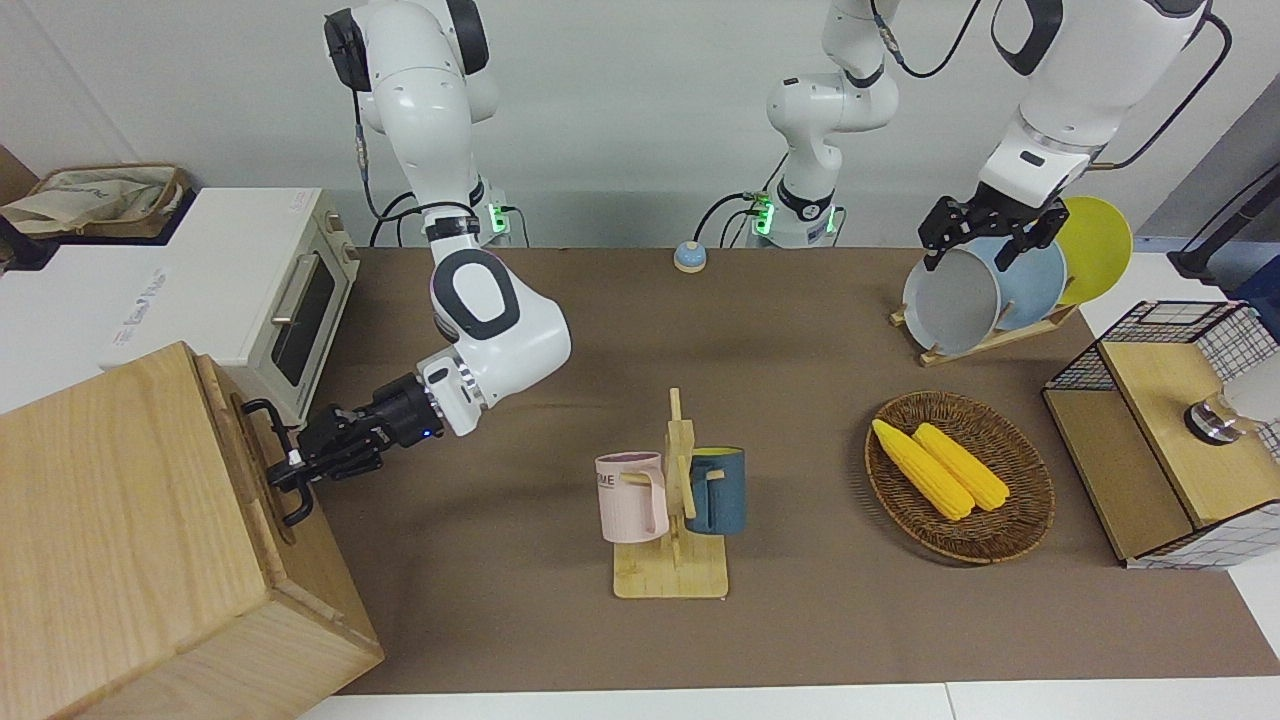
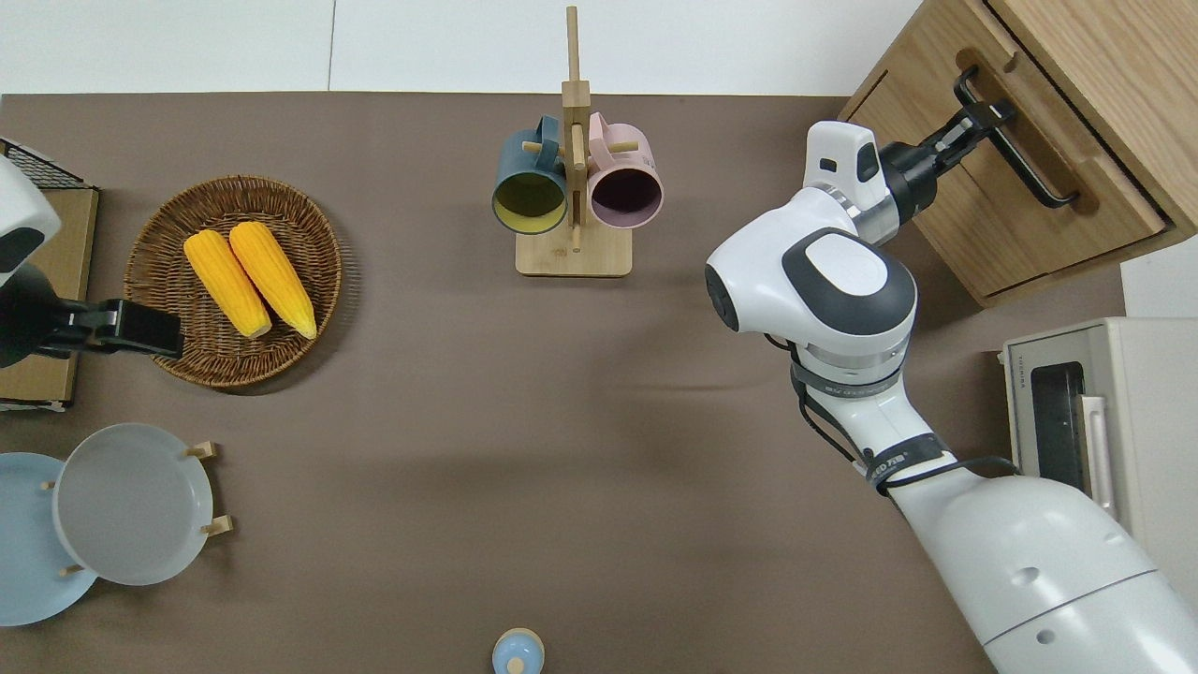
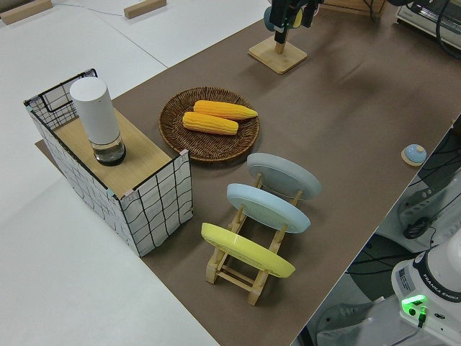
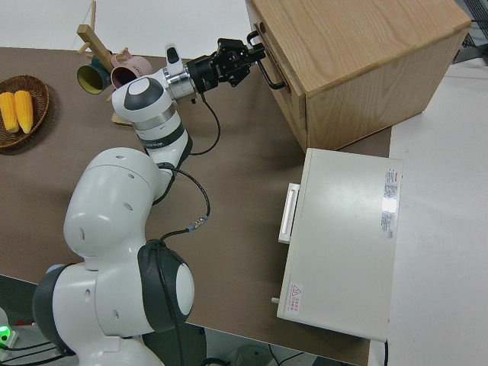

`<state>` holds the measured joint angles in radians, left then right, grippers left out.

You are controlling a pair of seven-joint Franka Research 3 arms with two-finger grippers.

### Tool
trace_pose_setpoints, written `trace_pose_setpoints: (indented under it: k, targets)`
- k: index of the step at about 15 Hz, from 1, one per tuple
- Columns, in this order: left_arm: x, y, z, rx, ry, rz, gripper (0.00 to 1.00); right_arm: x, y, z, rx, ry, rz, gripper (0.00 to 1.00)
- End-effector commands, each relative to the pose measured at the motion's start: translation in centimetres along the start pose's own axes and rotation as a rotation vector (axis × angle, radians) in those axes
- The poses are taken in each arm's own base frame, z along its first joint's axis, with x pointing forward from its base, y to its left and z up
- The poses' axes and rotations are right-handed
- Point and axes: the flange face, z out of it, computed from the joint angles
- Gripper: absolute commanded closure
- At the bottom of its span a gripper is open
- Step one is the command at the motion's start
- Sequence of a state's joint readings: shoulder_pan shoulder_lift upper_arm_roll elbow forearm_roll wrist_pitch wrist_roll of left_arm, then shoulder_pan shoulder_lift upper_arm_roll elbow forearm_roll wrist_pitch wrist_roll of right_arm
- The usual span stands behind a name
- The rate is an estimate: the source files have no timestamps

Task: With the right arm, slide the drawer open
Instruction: 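Close the right gripper on the black drawer handle, then pull the handle toward the robot with the right gripper, sliding the drawer out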

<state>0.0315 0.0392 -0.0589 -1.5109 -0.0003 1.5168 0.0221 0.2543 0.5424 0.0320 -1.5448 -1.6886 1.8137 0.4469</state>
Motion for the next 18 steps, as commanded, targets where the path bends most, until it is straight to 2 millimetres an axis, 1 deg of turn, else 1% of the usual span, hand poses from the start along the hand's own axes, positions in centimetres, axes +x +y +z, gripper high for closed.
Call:
trace_pose_setpoints:
  k: [1, 3, 6, 9, 11, 12, 13, 18]
  targets:
    - [0.1, -0.1, -0.4, 0.016, -0.005, 0.011, 0.01, 1.1, 0.9, -3.3, -0.033, 0.029, -0.058, 1.0]
    - [0.2, -0.1, -0.3, 0.016, -0.007, 0.011, 0.01, 1.6, 0.8, -5.3, -0.037, 0.034, -0.061, 1.0]
    - [0.1, -0.1, -0.4, 0.016, -0.005, 0.011, 0.01, 1.8, 0.9, -7.2, -0.02, 0.016, -0.055, 1.0]
    - [0.1, -0.1, -0.4, 0.016, -0.005, 0.011, 0.01, 1.9, 0.7, -9.9, -0.012, -0.009, -0.051, 1.0]
    - [0.1, -0.1, -0.3, 0.016, -0.007, 0.011, 0.01, 1.7, 1.1, -11.3, 0.008, -0.026, -0.039, 1.0]
    - [0.1, -0.1, -0.3, 0.016, -0.007, 0.009, 0.01, 1.8, 1.0, -12.8, 0.016, -0.025, -0.039, 1.0]
    - [0.1, -0.1, -0.3, 0.016, -0.007, 0.011, 0.01, 1.9, 0.9, -13.8, 0.014, -0.028, -0.039, 1.0]
    - [0.1, -0.1, -0.3, 0.016, -0.007, 0.011, 0.01, 1.7, 0.5, -17.2, 0.029, -0.049, -0.037, 1.0]
